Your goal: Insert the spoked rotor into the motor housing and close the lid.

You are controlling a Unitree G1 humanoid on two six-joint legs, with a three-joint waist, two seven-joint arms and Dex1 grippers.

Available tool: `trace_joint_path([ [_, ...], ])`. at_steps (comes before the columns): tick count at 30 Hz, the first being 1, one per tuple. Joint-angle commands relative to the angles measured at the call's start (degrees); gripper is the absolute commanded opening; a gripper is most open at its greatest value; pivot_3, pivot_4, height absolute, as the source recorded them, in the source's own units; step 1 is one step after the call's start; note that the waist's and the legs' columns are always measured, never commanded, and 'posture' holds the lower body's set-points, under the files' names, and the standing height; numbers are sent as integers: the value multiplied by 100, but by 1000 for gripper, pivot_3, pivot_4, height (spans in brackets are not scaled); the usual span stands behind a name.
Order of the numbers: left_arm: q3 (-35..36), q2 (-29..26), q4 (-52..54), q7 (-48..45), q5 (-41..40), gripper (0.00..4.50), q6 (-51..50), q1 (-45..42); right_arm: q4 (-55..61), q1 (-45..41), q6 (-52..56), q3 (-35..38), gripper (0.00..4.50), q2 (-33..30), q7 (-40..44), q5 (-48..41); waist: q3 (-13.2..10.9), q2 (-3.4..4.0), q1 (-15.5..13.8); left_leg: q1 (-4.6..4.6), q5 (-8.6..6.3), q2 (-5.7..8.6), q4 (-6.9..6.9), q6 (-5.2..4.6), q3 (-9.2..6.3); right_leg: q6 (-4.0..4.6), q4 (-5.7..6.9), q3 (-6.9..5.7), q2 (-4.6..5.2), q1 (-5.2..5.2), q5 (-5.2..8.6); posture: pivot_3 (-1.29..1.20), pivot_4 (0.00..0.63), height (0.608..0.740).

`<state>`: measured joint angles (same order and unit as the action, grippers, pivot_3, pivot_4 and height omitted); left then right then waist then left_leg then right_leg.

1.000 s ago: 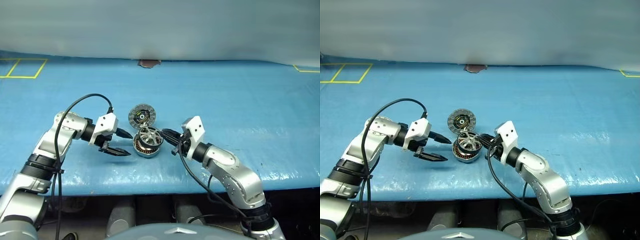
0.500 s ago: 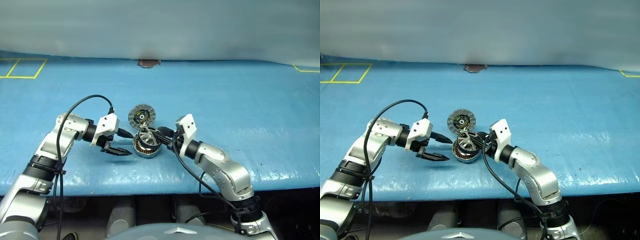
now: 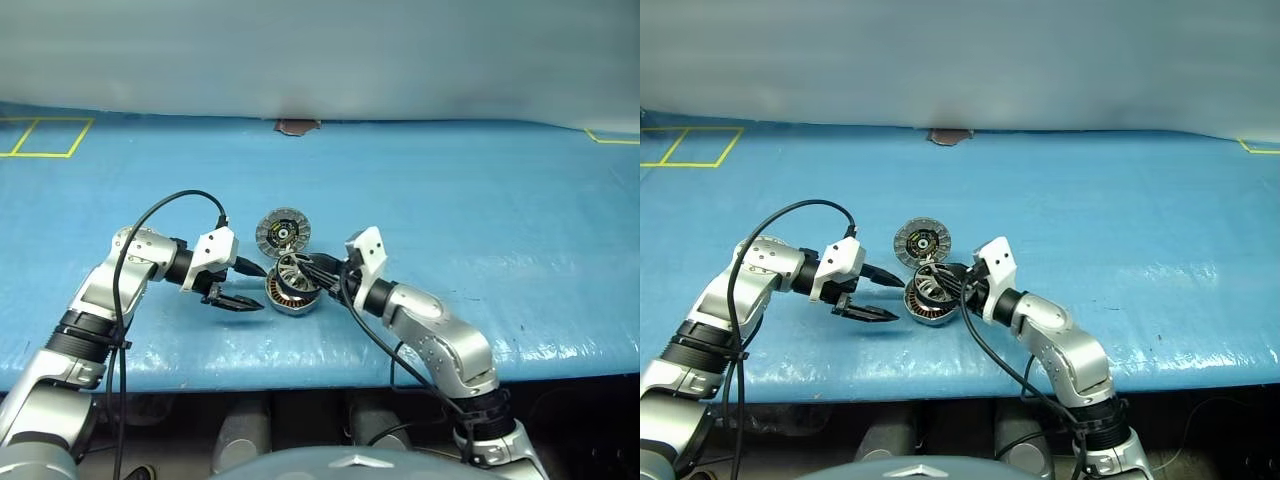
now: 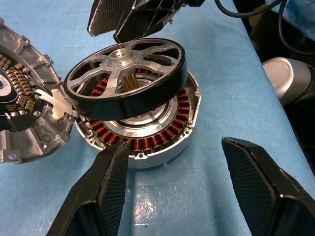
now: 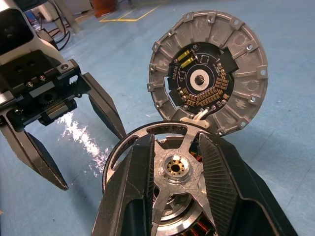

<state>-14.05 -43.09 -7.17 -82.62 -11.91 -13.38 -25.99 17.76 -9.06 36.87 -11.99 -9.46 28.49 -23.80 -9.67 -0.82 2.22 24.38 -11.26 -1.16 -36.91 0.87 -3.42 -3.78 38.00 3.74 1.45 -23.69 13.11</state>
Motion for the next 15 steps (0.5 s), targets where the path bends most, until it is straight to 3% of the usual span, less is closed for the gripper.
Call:
trace_joint_path([
  [1,82,-60,33,0,0,3273,17,-139,-30,-102,46,-44,1523,63,45,-91,0,0,1,0,0,0,0,0,0,0,0,0,0,0,0,0,150,740],
  [15,90,-53,14,37,67,3273,77,-146,-304,-197,195,-74,1523,129,41,-113,0,1,7,0,0,0,1,0,0,0,0,0,0,-1,0,0,150,740],
])
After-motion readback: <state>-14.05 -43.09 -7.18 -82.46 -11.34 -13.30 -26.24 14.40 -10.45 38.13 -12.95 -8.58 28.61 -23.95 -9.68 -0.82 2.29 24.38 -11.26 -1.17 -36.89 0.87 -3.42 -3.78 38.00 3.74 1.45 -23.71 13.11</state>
